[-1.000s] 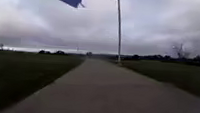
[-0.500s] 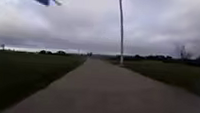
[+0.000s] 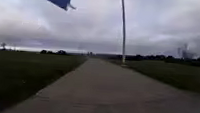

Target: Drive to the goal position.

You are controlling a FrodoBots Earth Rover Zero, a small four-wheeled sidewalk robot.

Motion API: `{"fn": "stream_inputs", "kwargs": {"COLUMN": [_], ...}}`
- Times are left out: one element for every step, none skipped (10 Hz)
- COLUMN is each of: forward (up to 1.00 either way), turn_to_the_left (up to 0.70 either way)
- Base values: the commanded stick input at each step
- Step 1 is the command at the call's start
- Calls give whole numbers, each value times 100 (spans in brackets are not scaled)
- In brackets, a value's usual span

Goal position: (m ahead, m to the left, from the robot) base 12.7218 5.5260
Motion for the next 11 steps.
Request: {"fn": "stream_inputs", "kwargs": {"forward": [85, 85, 85, 85, 85, 85, 85, 85, 85, 85, 85], "turn_to_the_left": [0, 0, -21, -8, -5, -17, 0, 0, 0, -13, -27]}}
